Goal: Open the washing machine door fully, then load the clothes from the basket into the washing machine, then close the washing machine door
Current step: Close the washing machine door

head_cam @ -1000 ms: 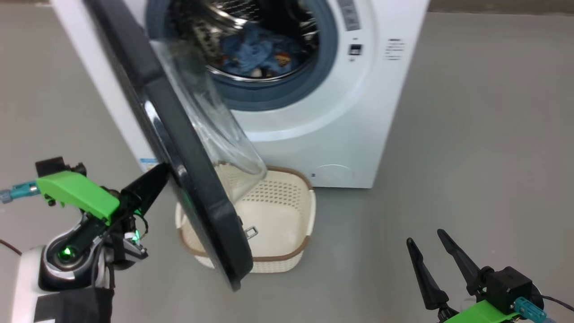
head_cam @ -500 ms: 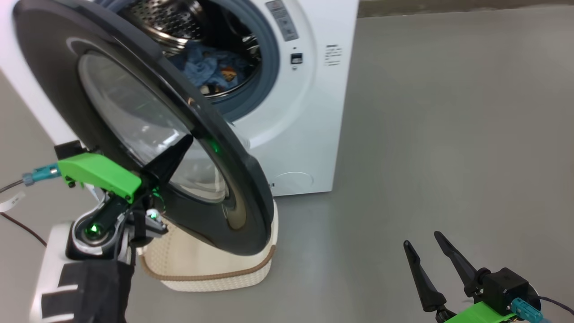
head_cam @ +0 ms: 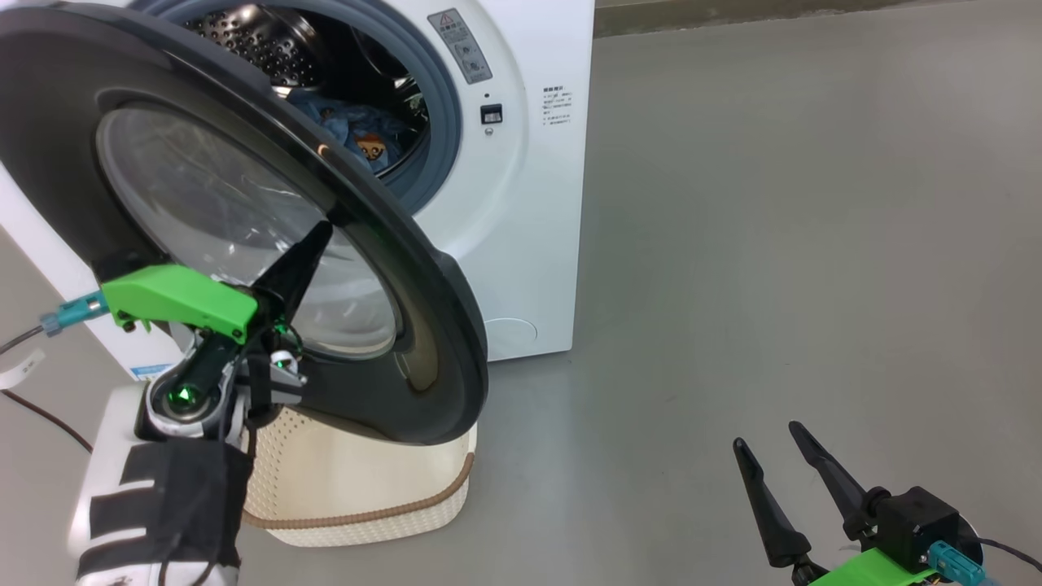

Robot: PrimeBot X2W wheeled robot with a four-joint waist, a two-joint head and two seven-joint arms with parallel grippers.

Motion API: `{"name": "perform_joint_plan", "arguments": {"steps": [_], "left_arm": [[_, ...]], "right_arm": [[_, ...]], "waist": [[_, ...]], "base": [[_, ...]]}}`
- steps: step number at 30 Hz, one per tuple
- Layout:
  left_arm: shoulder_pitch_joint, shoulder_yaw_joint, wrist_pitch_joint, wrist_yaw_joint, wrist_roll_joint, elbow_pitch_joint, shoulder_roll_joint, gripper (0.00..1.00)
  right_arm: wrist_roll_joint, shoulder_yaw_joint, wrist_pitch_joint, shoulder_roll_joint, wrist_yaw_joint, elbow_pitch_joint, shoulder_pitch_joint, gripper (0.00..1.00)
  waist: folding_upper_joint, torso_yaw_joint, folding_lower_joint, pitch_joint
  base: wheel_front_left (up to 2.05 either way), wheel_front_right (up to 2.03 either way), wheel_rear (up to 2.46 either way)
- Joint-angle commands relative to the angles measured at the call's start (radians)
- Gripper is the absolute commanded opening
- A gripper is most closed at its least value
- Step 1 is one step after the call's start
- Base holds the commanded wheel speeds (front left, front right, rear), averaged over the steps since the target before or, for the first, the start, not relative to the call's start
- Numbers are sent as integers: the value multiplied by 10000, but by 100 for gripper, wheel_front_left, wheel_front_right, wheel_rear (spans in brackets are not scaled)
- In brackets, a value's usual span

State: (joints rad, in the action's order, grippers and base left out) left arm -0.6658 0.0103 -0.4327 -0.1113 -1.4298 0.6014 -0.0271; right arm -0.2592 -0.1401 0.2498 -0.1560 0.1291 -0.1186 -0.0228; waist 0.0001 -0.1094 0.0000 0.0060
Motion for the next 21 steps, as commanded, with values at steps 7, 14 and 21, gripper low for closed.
{"name": "perform_joint_plan", "arguments": {"steps": [7, 14, 21], "left_arm": [[-777, -4, 452, -181, 106, 289, -247, 0], [-347, 1145, 1112, -191, 1673, -560, -1164, 36], [1049, 1843, 3082, -192, 3698, -2271, -2428, 100]], "right_arm": [[-48, -175, 120, -41, 16, 202, 113, 100], [-59, -61, 120, -38, 16, 274, 37, 100], [-29, 227, 120, -48, 16, 353, -175, 100]], "waist": [[-1, 95, 0, 12], [-1, 237, 0, 17], [-1, 418, 0, 58]], "base": [[0, 0, 0], [0, 0, 0], [0, 0, 0]]}}
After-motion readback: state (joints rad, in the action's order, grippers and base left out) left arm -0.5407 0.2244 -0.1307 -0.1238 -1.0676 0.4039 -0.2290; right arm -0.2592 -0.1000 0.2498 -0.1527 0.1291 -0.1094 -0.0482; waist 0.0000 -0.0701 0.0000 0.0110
